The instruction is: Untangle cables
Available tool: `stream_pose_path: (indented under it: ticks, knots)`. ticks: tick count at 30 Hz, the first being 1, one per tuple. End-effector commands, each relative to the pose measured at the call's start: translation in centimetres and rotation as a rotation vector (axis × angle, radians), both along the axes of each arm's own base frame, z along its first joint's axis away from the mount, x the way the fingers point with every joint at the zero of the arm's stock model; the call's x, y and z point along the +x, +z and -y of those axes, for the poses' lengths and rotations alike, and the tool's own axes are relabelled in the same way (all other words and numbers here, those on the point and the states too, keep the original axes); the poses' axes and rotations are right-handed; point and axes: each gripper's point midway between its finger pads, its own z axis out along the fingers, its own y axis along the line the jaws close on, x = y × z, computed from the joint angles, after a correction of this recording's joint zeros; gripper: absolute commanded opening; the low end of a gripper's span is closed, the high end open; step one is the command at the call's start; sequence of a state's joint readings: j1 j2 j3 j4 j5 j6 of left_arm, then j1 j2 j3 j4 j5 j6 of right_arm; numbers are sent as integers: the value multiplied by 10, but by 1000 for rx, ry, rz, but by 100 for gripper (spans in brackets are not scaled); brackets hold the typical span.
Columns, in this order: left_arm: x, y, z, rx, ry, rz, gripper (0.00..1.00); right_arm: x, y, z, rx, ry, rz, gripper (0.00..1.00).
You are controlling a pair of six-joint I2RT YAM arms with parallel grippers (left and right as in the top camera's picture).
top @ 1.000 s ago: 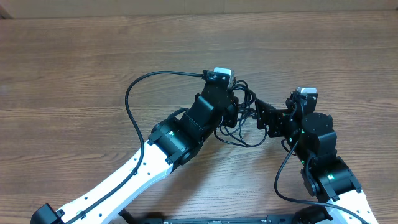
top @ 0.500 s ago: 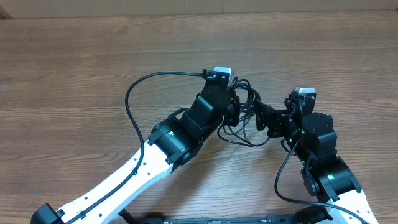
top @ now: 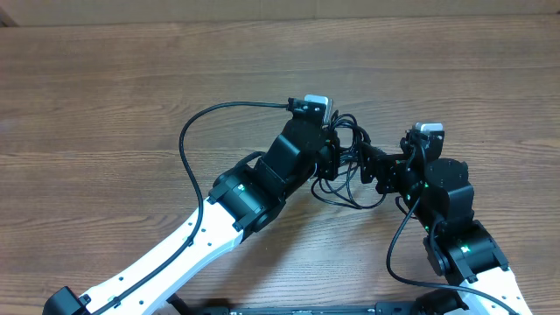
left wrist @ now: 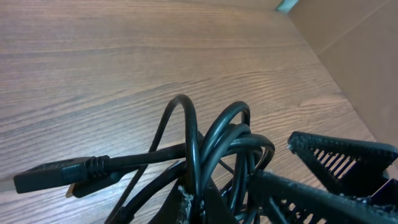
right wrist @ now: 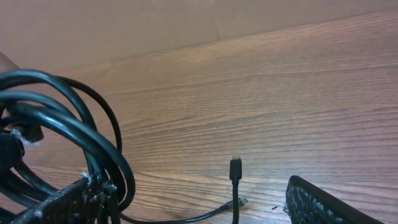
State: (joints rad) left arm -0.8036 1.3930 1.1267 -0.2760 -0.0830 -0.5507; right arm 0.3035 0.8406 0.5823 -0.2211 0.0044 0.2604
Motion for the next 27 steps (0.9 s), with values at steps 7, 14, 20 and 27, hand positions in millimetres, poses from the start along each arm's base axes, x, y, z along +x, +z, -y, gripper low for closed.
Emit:
stream_pose_path:
  ticks: [7, 14, 20, 27]
  knots:
    - [-3, 11, 3, -31, -13, 3, 4, 2, 8, 2, -31, -3, 33, 92]
    - [-8, 21, 15, -88, -75, 6, 4, 2, 8, 2, -31, -3, 32, 92]
    - [-11, 21, 18, -94, -94, 1, 4, 2, 7, 2, -47, 5, 37, 92]
    - [-13, 13, 14, -51, -98, -5, 5, 2, 9, 2, -51, 11, 45, 92]
